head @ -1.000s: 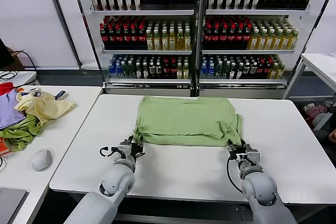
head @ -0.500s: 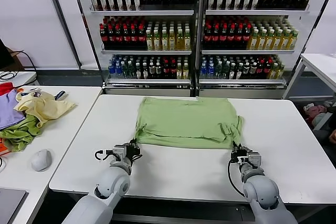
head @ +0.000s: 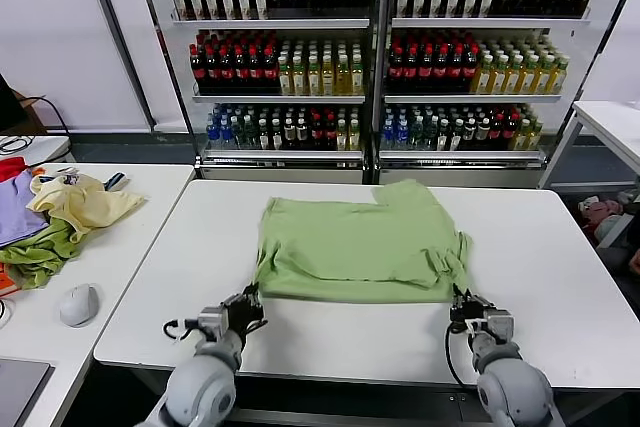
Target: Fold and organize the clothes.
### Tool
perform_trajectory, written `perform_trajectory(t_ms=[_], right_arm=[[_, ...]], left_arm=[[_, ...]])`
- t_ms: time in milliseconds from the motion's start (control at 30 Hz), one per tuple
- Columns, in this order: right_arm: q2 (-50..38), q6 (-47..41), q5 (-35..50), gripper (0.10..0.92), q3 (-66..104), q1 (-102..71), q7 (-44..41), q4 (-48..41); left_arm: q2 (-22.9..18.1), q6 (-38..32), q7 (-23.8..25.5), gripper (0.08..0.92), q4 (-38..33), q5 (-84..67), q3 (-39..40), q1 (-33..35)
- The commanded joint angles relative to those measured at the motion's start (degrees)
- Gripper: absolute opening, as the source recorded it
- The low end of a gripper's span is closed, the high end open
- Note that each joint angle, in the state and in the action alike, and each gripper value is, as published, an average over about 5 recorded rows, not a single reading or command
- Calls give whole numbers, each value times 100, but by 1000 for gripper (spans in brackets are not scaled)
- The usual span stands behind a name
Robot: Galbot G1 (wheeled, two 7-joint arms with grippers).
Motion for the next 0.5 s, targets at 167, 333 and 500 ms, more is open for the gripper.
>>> perform_trajectory(t_ms=[167,333,500], right_arm=[[261,221,-548,164,397,-1518,-51,1209],[349,229,-940,172,371,-1752,-101,1386],[376,366,-852,288,361,-1701,-93,1594]], left_arm=[[-73,151,7,87,-1596,412,-553,1995],[-32,400,55,89,-1686,575,-634,2048],[60,339,100,192,-1695,568,-807,1844]])
